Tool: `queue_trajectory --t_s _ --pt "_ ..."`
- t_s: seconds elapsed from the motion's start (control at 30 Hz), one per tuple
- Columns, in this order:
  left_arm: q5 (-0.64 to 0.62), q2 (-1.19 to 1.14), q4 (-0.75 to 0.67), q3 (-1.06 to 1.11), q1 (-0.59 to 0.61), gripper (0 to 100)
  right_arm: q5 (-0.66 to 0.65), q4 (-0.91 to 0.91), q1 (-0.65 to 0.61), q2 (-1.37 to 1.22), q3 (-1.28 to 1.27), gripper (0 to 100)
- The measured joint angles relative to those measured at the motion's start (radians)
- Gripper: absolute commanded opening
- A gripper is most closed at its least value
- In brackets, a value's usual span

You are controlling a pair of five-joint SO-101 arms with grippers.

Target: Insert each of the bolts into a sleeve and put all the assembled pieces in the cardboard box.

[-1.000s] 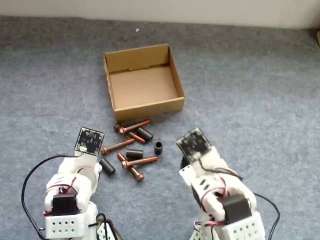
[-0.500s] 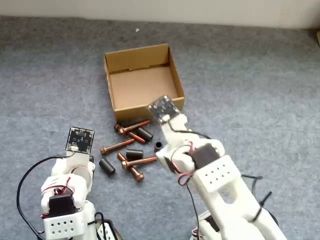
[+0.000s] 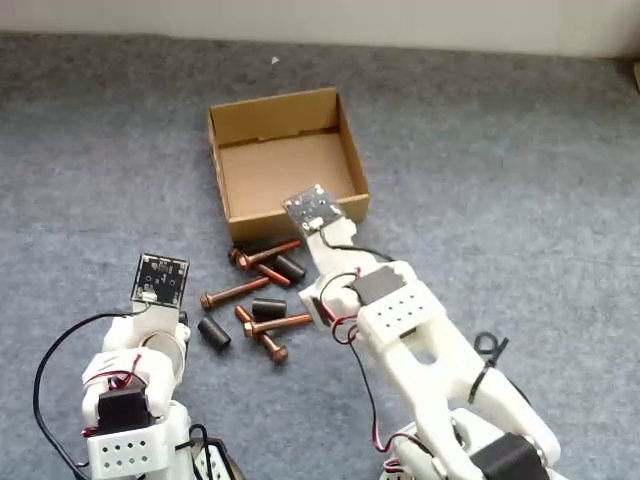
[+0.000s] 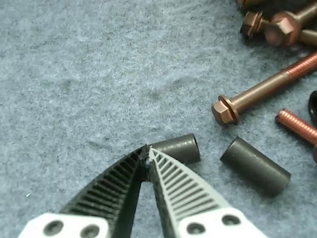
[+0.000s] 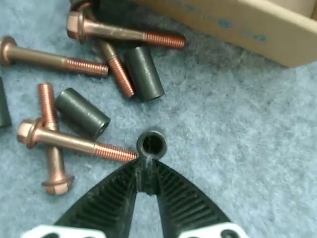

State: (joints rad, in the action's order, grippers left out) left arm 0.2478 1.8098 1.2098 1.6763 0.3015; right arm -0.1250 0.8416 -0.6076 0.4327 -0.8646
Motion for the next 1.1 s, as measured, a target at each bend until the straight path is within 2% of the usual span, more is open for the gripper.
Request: queue_trajectory --t_s 0.3,0.57,0.73,0.87,0.97,1.1 --pt "0.000 0.000 0.000 0.000 0.000 1 0.043 -0.140 0.015 -0.114 0.018 0.6" --pt "0.000 0.000 0.000 0.000 0.000 1 0.043 -0.158 0.187 -0.385 0.256 0.6" --pt "0.000 0.000 0.000 0.000 0.000 1 0.051 0.009 0.216 -0.402 0.422 1.3" --pt "0.000 0.000 0.000 0.000 0.000 1 0.064 0.206 0.207 -0.381 0.519 11.0" --pt "0.000 0.000 0.000 0.000 0.000 1 0.161 0.301 0.175 -0.374 0.545 18.9" --pt "0.000 0.000 0.000 0.000 0.000 1 0.361 0.341 0.132 -0.394 0.549 19.8"
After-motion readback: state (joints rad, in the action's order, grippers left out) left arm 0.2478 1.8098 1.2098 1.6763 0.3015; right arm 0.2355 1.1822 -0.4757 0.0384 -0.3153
